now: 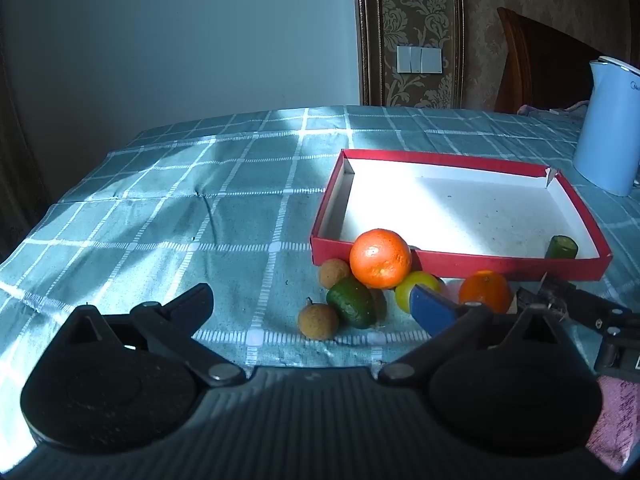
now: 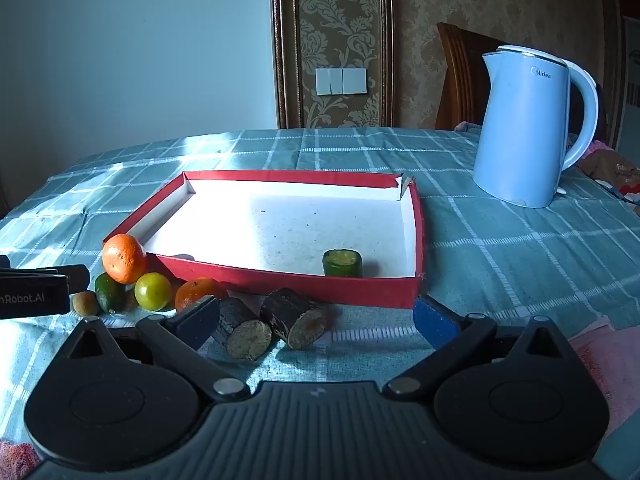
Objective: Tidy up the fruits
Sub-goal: 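Move the right tool toward the dark bark block beside the red box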
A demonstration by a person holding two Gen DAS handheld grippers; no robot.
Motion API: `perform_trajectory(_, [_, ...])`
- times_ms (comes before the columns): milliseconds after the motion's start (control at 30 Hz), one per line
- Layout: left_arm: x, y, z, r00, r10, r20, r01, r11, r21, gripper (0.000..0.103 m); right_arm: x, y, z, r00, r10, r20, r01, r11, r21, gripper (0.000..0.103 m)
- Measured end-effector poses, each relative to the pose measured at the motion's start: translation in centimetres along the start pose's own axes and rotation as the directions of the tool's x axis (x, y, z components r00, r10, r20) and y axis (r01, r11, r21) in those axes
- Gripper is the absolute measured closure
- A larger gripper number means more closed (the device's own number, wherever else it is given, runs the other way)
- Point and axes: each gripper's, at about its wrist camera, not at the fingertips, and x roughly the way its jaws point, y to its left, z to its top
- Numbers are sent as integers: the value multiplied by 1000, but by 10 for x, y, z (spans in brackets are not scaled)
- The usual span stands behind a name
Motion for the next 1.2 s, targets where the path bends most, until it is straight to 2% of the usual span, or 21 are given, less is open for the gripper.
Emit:
perform_trajectory(133, [-7,5,0,1000,-3,28,4,1000,-27,0,-1,1,6,1000,-5,2,5,1000,-22,0])
perform_trajectory(167, [1,2,-4,1000,20,18,-20,1000,-5,0,-3,1,4,1000,1,11,-1,1000,-28,0])
perform_trajectory(300, [-2,2,-9,1000,19,14,-19,1000,-15,0,-6,8,-9,1000,-6,30,8,999,-50,0])
perform_trajectory(533, [-4,3,-10,999,16,34,-15,1000,-16,0,2,-1,-4,998,-48,-36,48,999,-1,0])
perform_trajectory(1033, [-10,5,-11,1000,-10,28,10,1000,-24,0,5,-4,-9,995,-78,-63,78,997,0,0])
perform_trajectory(1200, [-12,0,-14,999,-16,28,16,1000,2,0,5,-9,-10,994,-81,-71,82,996,18,0])
